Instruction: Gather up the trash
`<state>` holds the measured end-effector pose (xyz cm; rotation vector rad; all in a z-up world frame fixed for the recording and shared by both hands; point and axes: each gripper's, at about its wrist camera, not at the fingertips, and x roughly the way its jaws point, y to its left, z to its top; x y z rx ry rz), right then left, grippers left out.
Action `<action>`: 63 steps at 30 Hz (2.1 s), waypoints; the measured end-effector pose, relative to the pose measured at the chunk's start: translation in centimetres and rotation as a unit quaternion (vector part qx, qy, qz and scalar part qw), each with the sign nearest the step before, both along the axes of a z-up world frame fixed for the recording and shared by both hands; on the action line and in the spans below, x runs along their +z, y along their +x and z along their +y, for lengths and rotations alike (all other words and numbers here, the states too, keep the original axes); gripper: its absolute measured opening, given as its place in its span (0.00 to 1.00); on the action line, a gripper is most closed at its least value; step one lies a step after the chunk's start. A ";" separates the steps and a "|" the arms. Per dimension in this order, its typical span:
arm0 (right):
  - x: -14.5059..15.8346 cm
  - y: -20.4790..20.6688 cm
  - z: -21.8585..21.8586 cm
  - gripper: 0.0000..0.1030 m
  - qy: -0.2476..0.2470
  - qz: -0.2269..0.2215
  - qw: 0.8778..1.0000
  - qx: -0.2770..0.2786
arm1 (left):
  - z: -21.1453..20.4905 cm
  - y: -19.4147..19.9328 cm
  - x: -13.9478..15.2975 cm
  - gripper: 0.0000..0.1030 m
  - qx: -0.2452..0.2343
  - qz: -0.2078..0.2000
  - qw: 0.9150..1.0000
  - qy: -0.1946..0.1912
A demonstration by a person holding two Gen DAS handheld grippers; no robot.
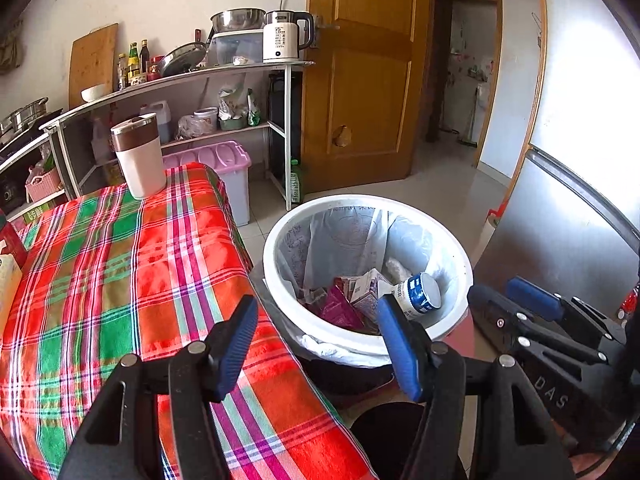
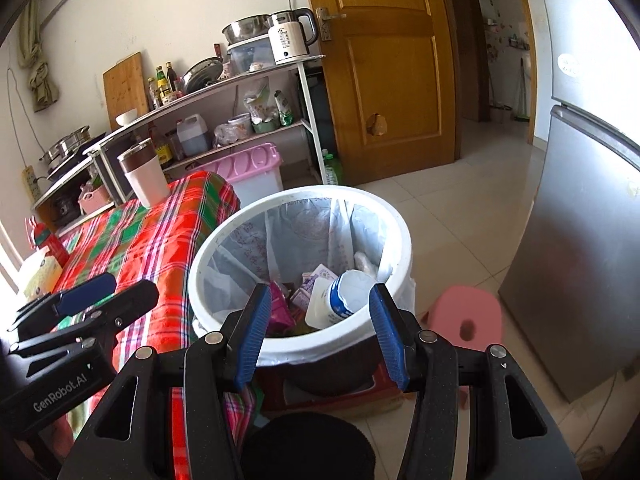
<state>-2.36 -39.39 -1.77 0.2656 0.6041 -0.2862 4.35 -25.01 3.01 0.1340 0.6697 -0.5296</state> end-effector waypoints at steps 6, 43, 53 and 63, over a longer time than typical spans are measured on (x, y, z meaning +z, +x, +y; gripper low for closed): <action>-0.3 -0.9 0.5 0.50 -0.004 -0.003 1.000 -0.003 | 0.2 -0.4 -0.2 0.62 0.005 0.002 1.000 0.000; -0.1 -1.2 1.4 0.50 0.000 -0.008 1.000 0.004 | 0.8 -1.2 0.2 0.62 0.015 -0.002 1.000 -0.001; 0.0 -1.2 1.4 0.50 0.000 -0.008 1.000 0.004 | 0.9 -1.2 0.2 0.63 0.016 -0.001 1.000 -0.002; 0.1 -1.2 1.5 0.50 0.000 -0.009 1.000 0.005 | 1.1 -1.2 0.2 0.62 0.017 0.000 1.000 -0.002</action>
